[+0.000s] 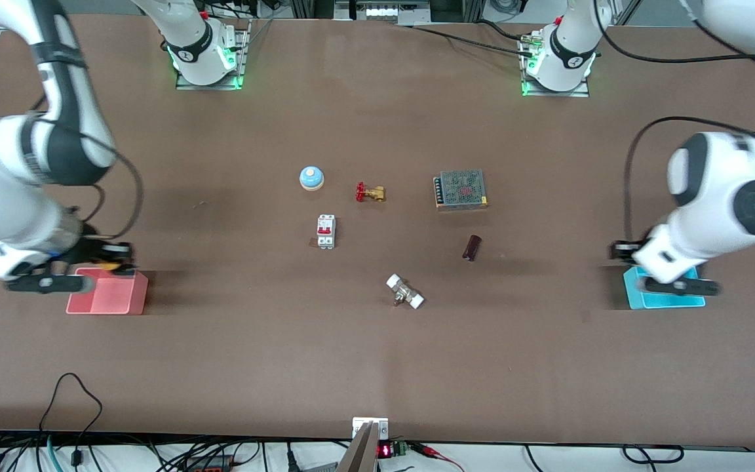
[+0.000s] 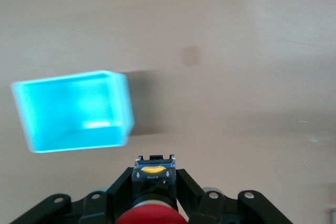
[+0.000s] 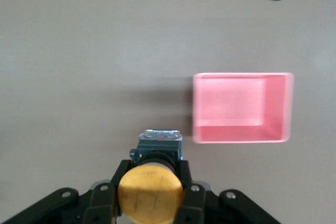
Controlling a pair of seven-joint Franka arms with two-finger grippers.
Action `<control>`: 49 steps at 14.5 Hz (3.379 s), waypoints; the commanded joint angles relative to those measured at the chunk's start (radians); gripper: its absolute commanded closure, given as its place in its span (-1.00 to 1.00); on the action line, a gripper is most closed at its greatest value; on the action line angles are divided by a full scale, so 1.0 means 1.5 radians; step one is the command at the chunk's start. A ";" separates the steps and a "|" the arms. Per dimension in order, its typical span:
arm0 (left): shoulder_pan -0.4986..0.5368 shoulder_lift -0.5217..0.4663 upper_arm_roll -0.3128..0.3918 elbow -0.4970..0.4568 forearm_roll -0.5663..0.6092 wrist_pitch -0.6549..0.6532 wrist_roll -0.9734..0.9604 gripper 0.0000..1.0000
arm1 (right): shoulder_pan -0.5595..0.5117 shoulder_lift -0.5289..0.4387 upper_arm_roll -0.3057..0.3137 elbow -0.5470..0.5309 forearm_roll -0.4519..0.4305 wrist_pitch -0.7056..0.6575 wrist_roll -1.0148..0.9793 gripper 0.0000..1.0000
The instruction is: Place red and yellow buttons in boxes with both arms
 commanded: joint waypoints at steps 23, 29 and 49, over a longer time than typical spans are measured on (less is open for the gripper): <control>0.149 0.228 -0.013 0.046 -0.007 0.195 0.122 0.51 | -0.072 0.196 -0.010 -0.010 0.052 0.258 -0.108 0.28; 0.152 0.208 -0.013 0.046 -0.007 0.176 0.128 -1.00 | -0.071 0.196 -0.010 -0.010 0.052 0.258 -0.109 -0.48; 0.145 -0.061 -0.219 0.225 -0.007 -0.413 0.096 -1.00 | -0.020 -0.243 0.011 -0.010 0.041 -0.194 -0.097 -1.00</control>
